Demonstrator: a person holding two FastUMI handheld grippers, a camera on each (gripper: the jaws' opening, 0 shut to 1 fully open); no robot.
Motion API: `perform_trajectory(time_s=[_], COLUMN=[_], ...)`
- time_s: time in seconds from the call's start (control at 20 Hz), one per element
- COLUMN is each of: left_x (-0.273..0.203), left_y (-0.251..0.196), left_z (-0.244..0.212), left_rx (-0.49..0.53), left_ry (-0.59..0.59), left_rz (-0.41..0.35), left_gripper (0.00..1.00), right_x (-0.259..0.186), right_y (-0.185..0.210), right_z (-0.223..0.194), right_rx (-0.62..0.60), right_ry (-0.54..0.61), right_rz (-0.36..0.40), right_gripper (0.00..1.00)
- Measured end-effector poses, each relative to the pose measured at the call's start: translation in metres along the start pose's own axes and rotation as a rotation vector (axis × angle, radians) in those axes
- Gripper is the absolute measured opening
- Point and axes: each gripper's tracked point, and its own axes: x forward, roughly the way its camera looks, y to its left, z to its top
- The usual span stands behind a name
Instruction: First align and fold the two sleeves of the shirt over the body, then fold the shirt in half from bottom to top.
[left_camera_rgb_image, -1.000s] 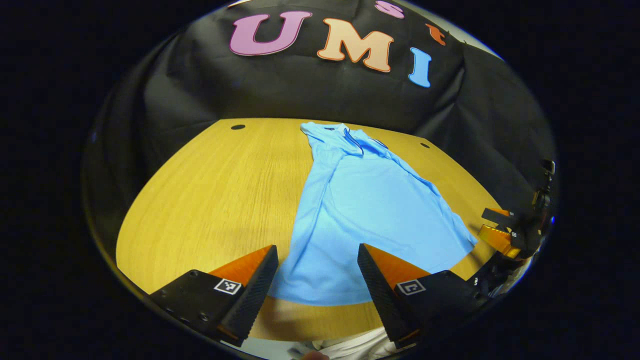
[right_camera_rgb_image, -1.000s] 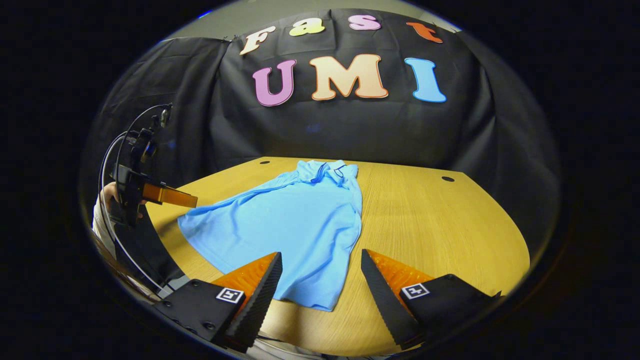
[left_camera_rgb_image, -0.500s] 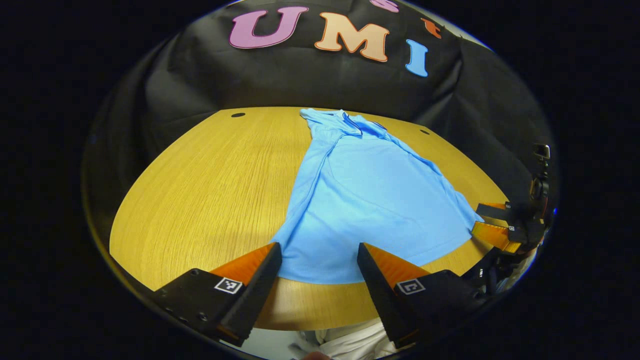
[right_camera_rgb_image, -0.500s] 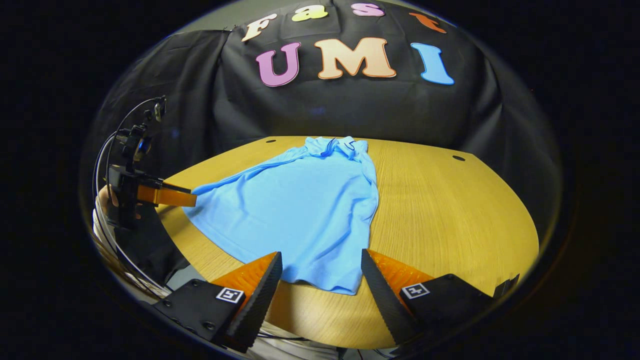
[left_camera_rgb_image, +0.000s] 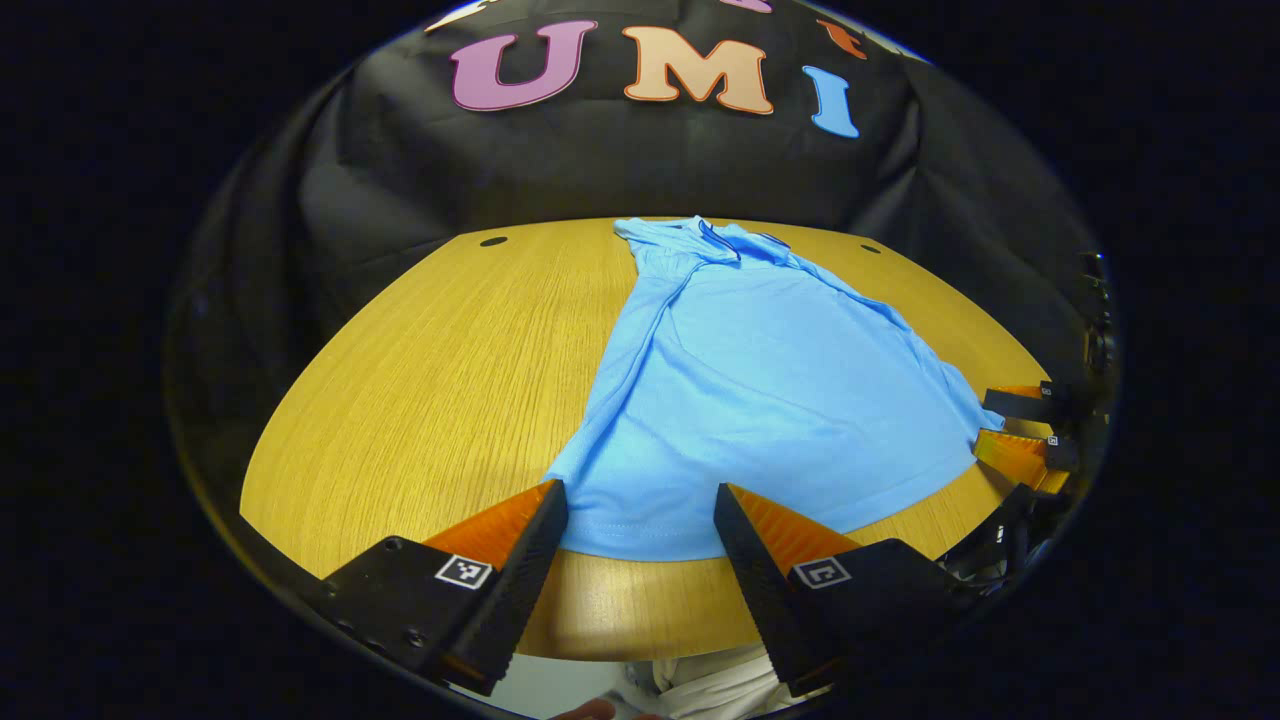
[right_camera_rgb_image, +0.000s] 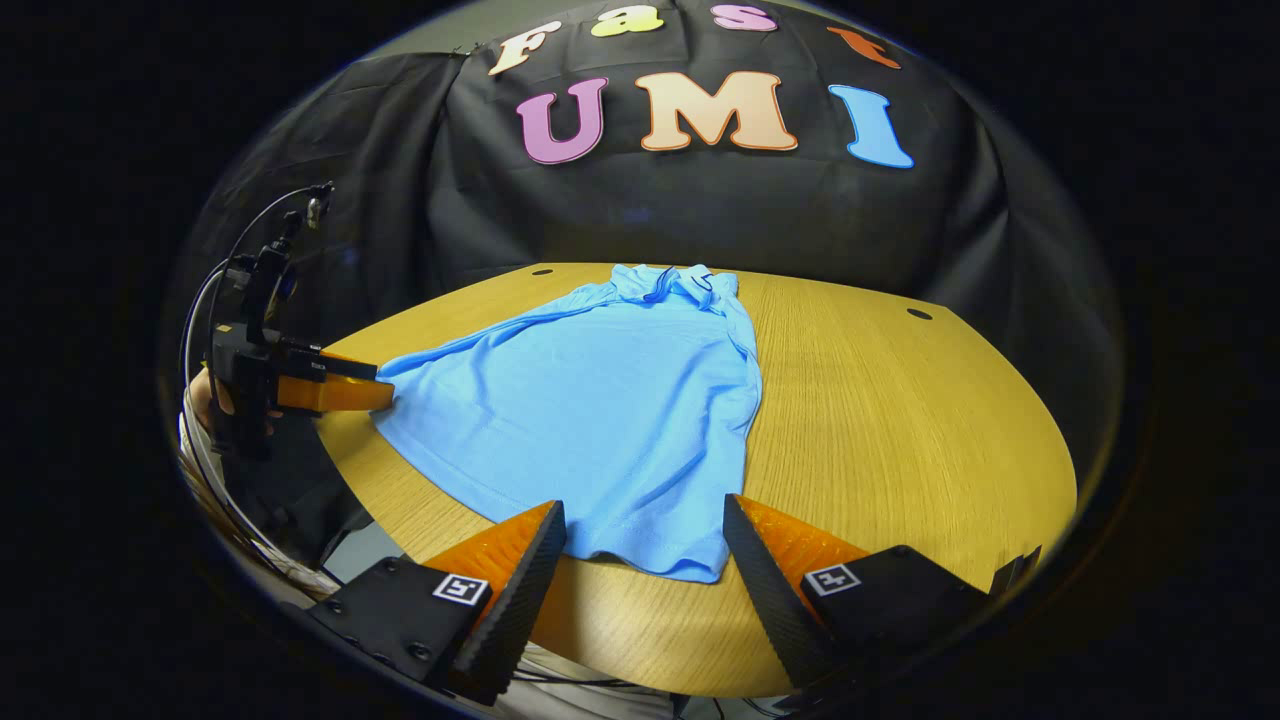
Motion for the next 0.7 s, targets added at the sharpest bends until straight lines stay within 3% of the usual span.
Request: perform_trajectory(time_s=[0.15,0.2,0.25,0.3,0.4,0.5,0.55,0.7], left_x=[0.001,0.001,0.002,0.003,0.004,0.006,0.005,0.005], left_y=[-0.005,-0.008,-0.012,-0.016,-0.024,-0.025,-0.025,-0.025], left_z=[0.001,0.000,0.001,0.001,0.002,0.004,0.004,0.004], left_rx=[0.009,0.013,0.015,0.015,0.018,-0.008,-0.012,-0.003], left_ry=[-0.010,-0.013,-0.019,-0.020,-0.029,-0.039,-0.042,-0.062], left_rz=[-0.014,-0.027,-0.037,-0.049,-0.075,-0.080,-0.083,-0.093], left_gripper=[0.92,0.84,0.79,0.64,0.32,0.07,0.01,0.00], right_x=[0.002,0.001,0.002,0.003,0.004,0.004,0.005,0.005], right_y=[0.008,0.010,0.013,0.016,0.024,0.028,0.029,0.030], right_z=[0.001,0.000,0.000,0.000,0.002,0.002,0.001,0.004], right_rx=[-0.005,-0.010,-0.012,-0.013,-0.018,-0.021,-0.033,-0.063], right_ry=[0.006,0.007,0.011,0.013,0.014,0.012,0.012,0.012], right_rz=[0.030,0.035,0.048,0.061,0.087,0.096,0.094,0.076], right_gripper=[0.88,0.83,0.72,0.70,0.46,0.25,0.11,0.11])
